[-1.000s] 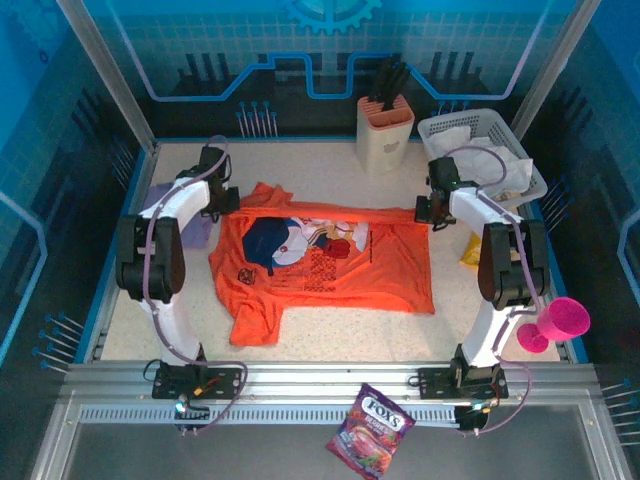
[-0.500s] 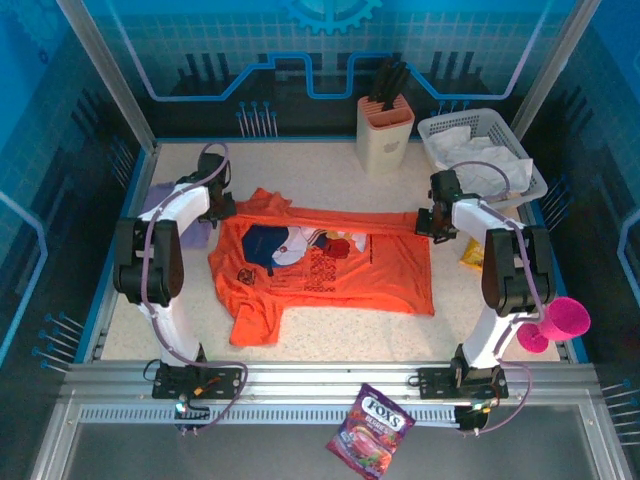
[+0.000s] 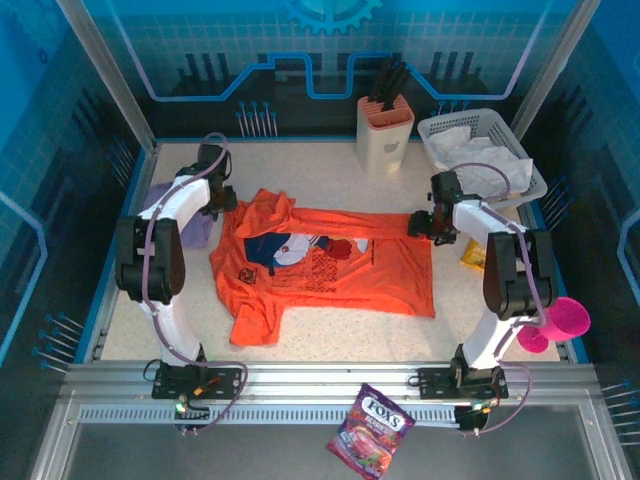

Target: Fold and stack the t-shirts

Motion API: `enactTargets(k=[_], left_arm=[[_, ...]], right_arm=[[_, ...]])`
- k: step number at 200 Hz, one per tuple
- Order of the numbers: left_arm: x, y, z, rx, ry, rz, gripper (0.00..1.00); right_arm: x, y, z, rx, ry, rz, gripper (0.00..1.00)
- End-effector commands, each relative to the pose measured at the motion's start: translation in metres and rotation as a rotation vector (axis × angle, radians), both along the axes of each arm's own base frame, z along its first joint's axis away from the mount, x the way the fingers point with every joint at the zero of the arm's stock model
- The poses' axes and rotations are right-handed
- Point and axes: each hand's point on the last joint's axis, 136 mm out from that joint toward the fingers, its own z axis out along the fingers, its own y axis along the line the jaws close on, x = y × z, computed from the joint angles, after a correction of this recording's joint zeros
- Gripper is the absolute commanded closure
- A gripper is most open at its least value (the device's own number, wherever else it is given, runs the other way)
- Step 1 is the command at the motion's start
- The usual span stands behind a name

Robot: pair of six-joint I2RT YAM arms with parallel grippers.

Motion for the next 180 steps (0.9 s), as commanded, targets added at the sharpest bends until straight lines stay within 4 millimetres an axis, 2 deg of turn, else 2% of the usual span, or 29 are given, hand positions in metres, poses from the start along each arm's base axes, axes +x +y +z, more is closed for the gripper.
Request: enactTargets(k=[1,25,46,76,120,155,180], left_arm=[[0.022,-0.039,-0.003,-0.072,-0.002,-0.099,0.56],[0.048,-0.056,-0.017,-0.071,0.013,-0.171,0.56],[0.07,-0.065,-0.029,-0.084,0.028,-0.21,0.56],[0.09,-0.066,-0.043,-0.041,0.04,-0.228,0.56],[0.102,-0.069,-0.049,0.02,0.044,-0.27,0.57],[0.099,-0.077,-0.053,0.042,0.07,-0.306,0.6],[0.094,-0.076,-0.059,0.061,0.101,-0.307,0.61]], right_arm=[[-0.006,0.005,0.024,0.006,-0.061,0.03,0.05],[-0.007,0.01,0.038,0.023,-0.1,0.047,0.0],[-0.005,0.015,0.043,0.045,-0.113,0.055,0.0],[-0.004,0.018,0.044,0.053,-0.112,0.061,0.0],[-0.001,0.023,0.05,0.071,-0.125,0.076,0.0],[-0.001,0.022,0.051,0.067,-0.126,0.074,0.0],[-0.001,0.023,0.051,0.071,-0.12,0.073,0.0]])
